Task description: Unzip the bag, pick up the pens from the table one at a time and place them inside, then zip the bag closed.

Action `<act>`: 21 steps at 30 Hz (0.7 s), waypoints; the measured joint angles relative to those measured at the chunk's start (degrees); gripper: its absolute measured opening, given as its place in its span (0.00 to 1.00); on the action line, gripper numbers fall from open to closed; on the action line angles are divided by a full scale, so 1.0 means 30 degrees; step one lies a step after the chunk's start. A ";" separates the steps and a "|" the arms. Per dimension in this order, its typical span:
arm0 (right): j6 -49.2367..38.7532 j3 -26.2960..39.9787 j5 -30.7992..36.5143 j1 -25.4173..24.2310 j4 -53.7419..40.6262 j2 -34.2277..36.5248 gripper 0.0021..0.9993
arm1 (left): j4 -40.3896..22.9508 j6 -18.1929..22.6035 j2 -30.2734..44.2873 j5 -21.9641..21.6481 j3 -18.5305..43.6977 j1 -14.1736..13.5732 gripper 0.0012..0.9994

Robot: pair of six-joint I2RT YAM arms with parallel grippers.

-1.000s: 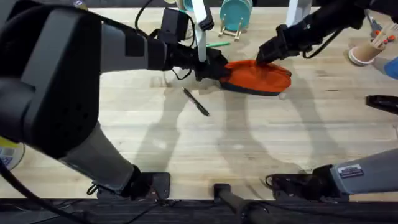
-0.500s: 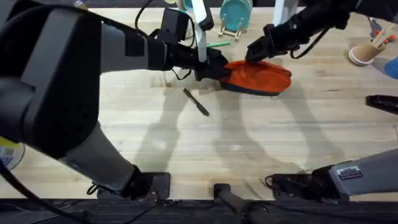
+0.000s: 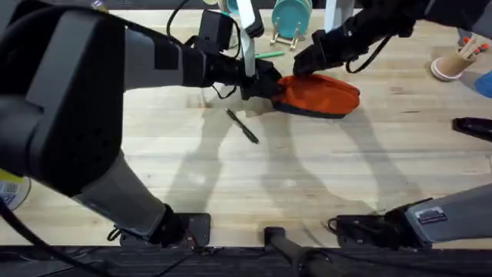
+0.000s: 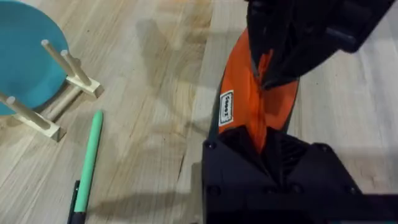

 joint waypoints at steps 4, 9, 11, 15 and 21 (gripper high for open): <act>0.0121 0.0000 0.0142 0.0216 0.0156 0.0000 0.03 | -0.0006 0.0000 0.0000 -0.0003 0.0000 0.0003 0.04; 0.0189 0.0000 0.0149 0.0432 0.0258 0.0000 0.03 | -0.0007 0.0003 0.0000 -0.0006 0.0000 0.0069 0.04; 0.0196 0.0000 0.0149 0.0451 0.0273 0.0000 0.03 | 0.0000 0.0007 0.0007 -0.0011 0.0000 0.0069 0.04; 0.0359 0.0000 0.0142 0.0451 0.0280 0.0000 0.03 | -0.0007 0.0002 0.0000 -0.0011 0.0000 0.0069 0.04; 0.0586 0.0000 0.0077 0.0458 0.0288 0.0000 0.13 | 0.0000 0.0001 0.0006 -0.0018 0.0000 0.0069 0.04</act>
